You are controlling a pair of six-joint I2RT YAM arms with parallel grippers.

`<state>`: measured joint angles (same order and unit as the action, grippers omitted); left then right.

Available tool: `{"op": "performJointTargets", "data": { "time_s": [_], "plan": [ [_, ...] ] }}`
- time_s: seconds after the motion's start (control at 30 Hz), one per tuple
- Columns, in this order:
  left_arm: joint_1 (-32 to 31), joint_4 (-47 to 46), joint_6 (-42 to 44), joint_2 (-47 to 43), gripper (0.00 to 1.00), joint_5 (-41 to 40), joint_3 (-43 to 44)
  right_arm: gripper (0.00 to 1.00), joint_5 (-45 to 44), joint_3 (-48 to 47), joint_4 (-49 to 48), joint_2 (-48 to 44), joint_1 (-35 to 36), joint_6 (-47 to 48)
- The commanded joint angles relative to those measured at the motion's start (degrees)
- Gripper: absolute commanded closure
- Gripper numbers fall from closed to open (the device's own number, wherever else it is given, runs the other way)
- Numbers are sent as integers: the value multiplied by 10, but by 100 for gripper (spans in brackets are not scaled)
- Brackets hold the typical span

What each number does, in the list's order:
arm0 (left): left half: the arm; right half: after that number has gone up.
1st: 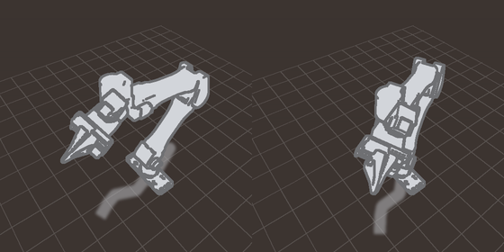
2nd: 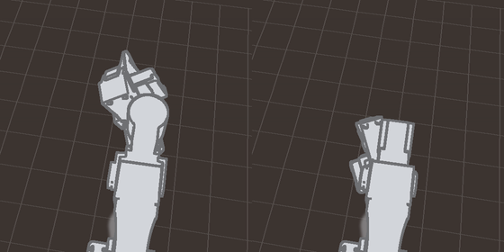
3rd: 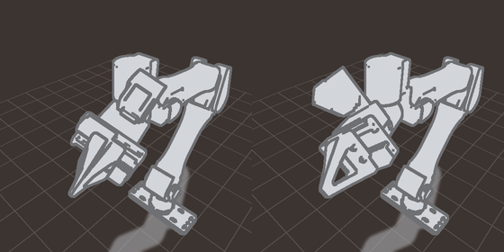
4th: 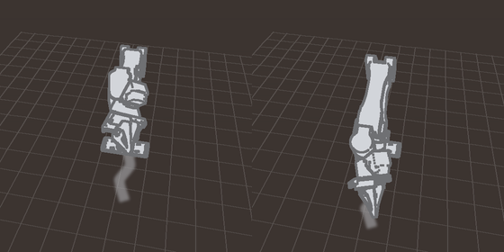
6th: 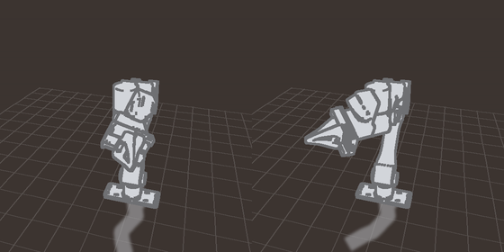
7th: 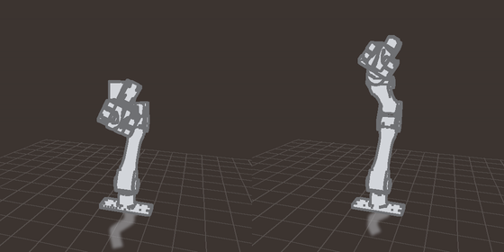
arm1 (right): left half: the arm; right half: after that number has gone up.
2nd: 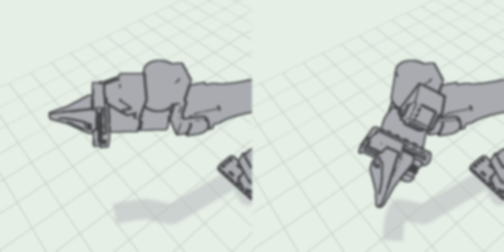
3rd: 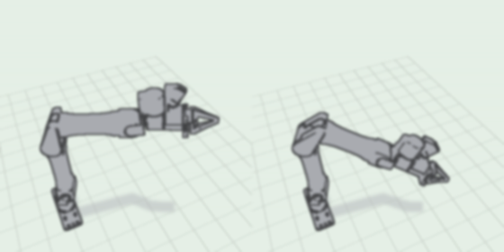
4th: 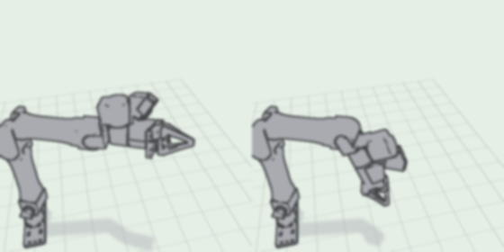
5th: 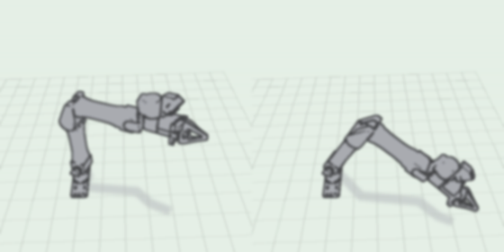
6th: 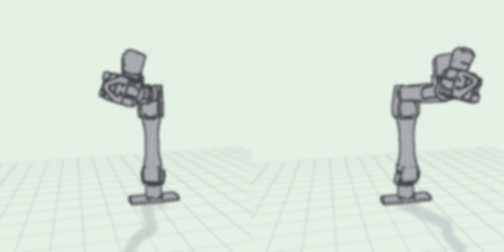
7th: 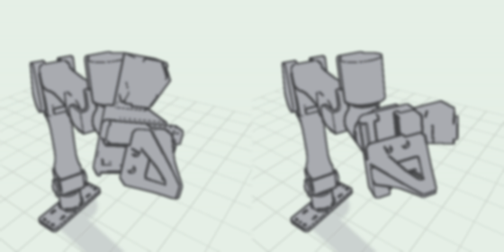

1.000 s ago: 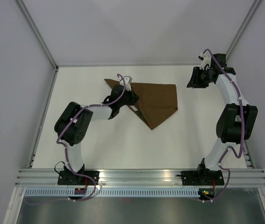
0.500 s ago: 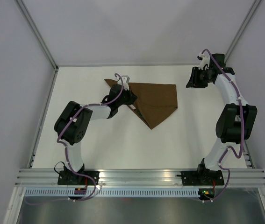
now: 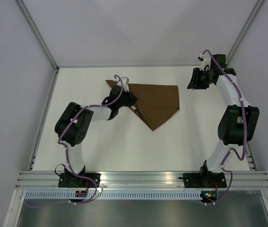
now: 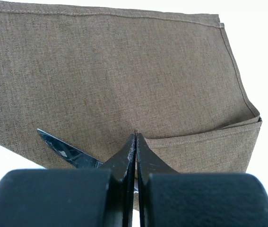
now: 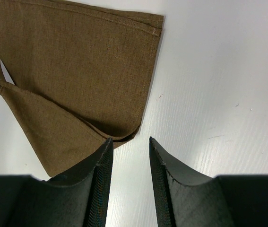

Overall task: Fold the napkin, place the utensils inside, and roll it up
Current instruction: Fold the napkin at the center of the board.

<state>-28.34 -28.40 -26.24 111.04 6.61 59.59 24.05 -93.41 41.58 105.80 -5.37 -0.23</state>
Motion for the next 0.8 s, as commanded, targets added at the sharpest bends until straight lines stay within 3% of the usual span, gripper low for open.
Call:
{"op": "performJointTargets", "data": {
  "time_s": [0.0,0.77],
  "plan": [
    [7,-23,-24,0,98,5,-7,57,-10,-3,-4,-3,2,-3],
    [17,-30,-36,-12,96,0,-36,57,-13,-1,-4,-7,5,-3]
  ]
}}
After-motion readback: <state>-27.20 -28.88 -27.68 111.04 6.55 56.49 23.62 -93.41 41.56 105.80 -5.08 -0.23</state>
